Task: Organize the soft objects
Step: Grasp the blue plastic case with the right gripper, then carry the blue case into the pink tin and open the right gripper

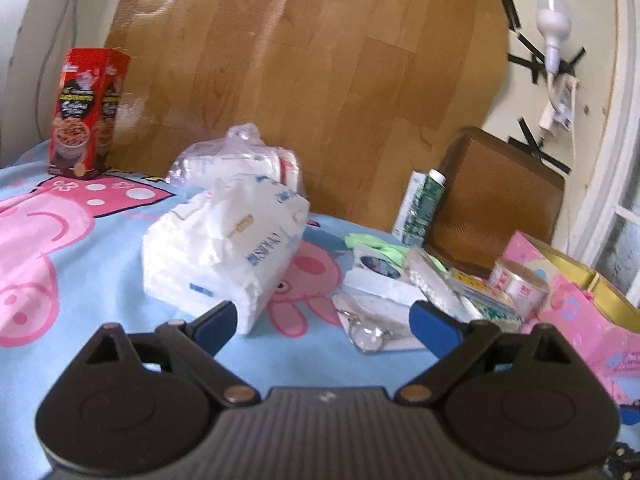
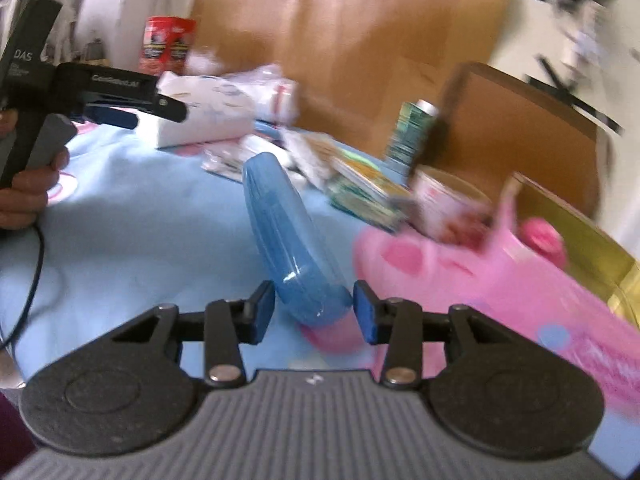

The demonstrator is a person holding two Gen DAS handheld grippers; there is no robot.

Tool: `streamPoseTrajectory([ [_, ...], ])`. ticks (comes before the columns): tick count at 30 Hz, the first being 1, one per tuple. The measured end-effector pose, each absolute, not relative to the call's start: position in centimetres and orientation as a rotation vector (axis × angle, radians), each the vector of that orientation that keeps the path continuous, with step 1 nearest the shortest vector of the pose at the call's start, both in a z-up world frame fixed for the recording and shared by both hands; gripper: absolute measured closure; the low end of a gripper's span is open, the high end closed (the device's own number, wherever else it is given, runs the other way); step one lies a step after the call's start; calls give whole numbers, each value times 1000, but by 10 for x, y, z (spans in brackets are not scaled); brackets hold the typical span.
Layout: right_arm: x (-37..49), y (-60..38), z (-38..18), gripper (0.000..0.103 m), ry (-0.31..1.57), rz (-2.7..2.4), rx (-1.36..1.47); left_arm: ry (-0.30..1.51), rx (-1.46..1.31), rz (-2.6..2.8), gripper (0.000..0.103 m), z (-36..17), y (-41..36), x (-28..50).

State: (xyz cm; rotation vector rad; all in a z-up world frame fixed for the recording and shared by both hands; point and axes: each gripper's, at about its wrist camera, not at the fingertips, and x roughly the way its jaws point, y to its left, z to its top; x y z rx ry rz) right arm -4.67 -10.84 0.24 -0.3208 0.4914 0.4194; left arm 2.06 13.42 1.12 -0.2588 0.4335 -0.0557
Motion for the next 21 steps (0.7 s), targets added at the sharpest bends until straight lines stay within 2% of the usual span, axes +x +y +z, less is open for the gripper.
streamPoseTrajectory([
  [5,-58,-120,-5,52,534,419,-259,523,-242,-185,7,15,116,23],
  [7,-61,-116,-6,41,524,436,-266,549,-298,-268,7,18,105,17],
  [10,-60,-112,-8,34,515,460,-260,617,-365,-387,6,22,82,17],
  [14,-56,-115,-8,33,518,476,-228,748,-393,-465,6,19,47,38],
  [15,-53,-114,-8,35,521,479,-216,778,-400,-472,11,16,39,44],
  [16,-51,-115,-8,36,524,487,-200,811,-399,-469,22,12,32,50],
  [17,-48,-115,-9,45,532,503,-178,842,-387,-453,31,8,25,54],
  [21,-58,-113,-7,46,470,458,-182,798,-389,-463,35,18,10,54],
])
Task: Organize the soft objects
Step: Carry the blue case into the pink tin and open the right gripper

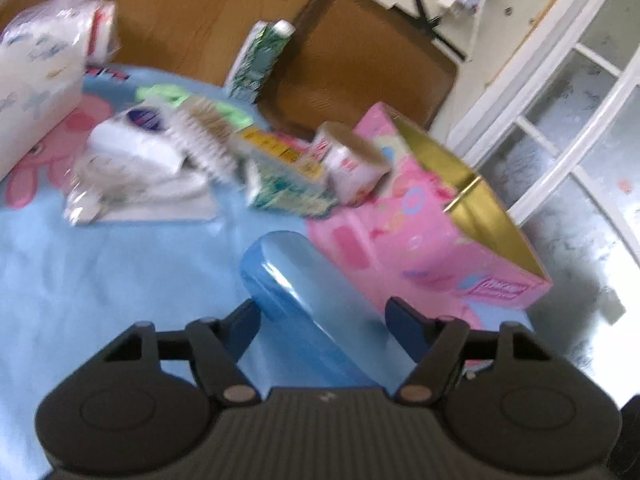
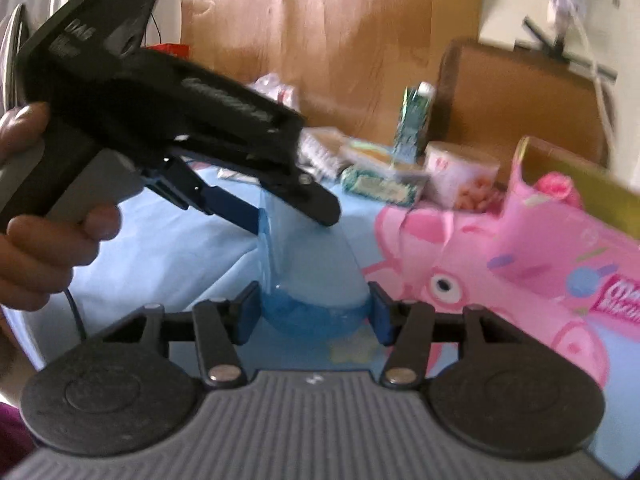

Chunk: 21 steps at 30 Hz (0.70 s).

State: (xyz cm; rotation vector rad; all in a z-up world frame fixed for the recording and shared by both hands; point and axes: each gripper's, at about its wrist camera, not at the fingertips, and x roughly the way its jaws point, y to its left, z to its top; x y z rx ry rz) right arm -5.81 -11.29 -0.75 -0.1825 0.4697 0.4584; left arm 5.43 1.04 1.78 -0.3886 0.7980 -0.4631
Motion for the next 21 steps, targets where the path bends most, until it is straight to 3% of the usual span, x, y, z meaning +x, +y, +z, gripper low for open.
streamPoseTrajectory([
  [11,-52,-194,35,46,271,168,-63,668,-138,-657,33,82,-132,124],
  [13,-36,-218,39,46,289,113,-1,690,-129,-664,30,80,-156,139],
  [15,-22,-234,42,46,294,55,35,683,-79,-626,20,73,-179,150],
  [17,-8,-242,39,46,285,-3,26,659,-27,-574,20,69,-191,152],
  [19,5,-242,32,29,271,-63,-10,668,-16,-559,21,66,-188,149],
  [21,8,-243,28,29,271,-115,-29,645,-33,-577,20,68,-171,137],
])
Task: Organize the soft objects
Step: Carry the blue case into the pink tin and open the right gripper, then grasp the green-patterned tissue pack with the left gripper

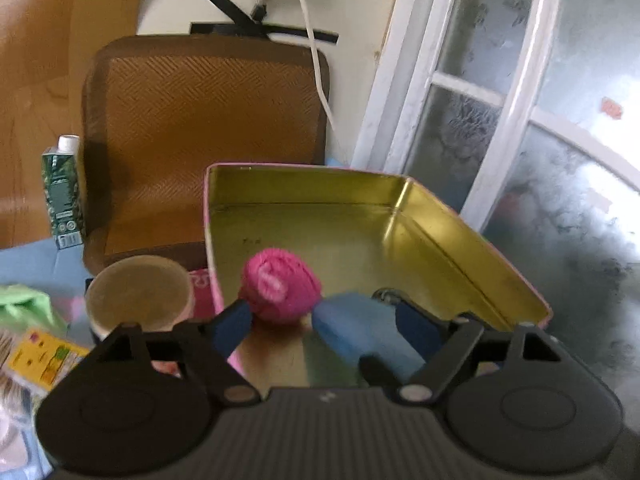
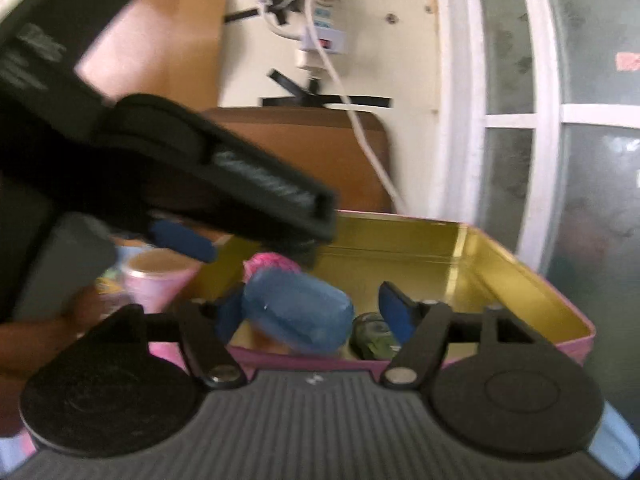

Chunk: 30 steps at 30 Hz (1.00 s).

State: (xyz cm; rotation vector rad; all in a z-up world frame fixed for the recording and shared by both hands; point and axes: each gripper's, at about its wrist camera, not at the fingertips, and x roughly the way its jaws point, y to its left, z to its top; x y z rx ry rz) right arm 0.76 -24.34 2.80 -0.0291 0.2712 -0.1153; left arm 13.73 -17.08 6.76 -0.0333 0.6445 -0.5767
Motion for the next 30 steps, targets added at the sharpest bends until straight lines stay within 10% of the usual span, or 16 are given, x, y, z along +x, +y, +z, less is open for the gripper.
streamPoseTrajectory([
  [11,-14,-198,39,31,186,32,5,505,-134,-295,16,49,28,61],
  [19,67,-100,35,52,403,355,-167,528,-293,-155,17,15,103,43],
  [27,141,-55,18,24,573,404,-316,465,-249,-157,14,18,92,39],
  [30,150,-61,19,58,623,436,-272,455,-274,-159,12,17,94,40],
])
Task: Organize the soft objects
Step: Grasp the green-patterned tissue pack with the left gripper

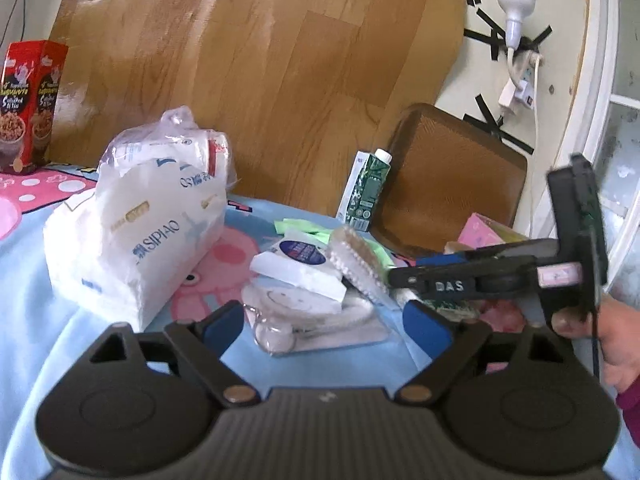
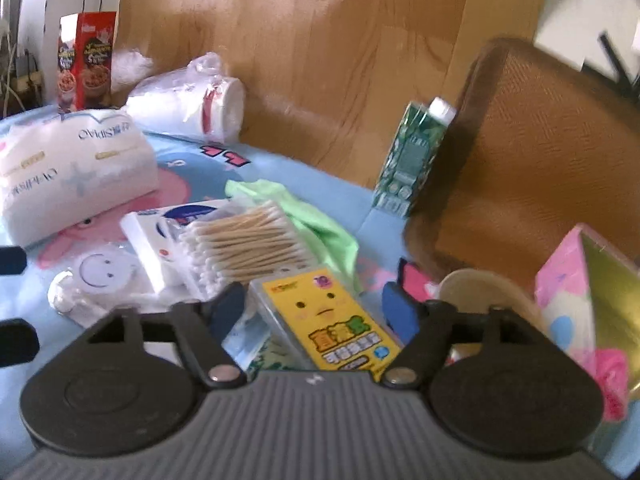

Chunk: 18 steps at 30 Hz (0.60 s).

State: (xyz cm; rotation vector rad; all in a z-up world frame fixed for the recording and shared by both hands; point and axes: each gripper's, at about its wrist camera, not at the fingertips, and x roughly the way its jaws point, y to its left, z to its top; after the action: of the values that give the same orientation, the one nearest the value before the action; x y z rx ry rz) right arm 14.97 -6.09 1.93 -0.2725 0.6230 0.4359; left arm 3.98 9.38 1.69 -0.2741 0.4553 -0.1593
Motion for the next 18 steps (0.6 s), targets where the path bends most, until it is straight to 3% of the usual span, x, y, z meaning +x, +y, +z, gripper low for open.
streamPoseTrajectory([
  [1,146,-60,20,70,624,439,-271,457,-282,-159,12,16,94,41],
  [7,87,-65,19,101,523,427,-359,468,-319,-154,11,14,99,43],
  [13,-11,-79,2,100,425,456,-389,482,-315,-170,9,15,97,45],
  [14,-24,-83,-2,97,441,473,-377,493,-313,-187,9,15,96,46],
  [16,-44,-92,-7,76,439,462,-342,522,-312,-228,9,16,90,51],
  [17,-51,-98,-7,55,431,449,-316,538,-318,-248,8,16,86,55],
  [18,-54,-105,-5,41,419,433,-288,558,-323,-267,8,18,79,61],
])
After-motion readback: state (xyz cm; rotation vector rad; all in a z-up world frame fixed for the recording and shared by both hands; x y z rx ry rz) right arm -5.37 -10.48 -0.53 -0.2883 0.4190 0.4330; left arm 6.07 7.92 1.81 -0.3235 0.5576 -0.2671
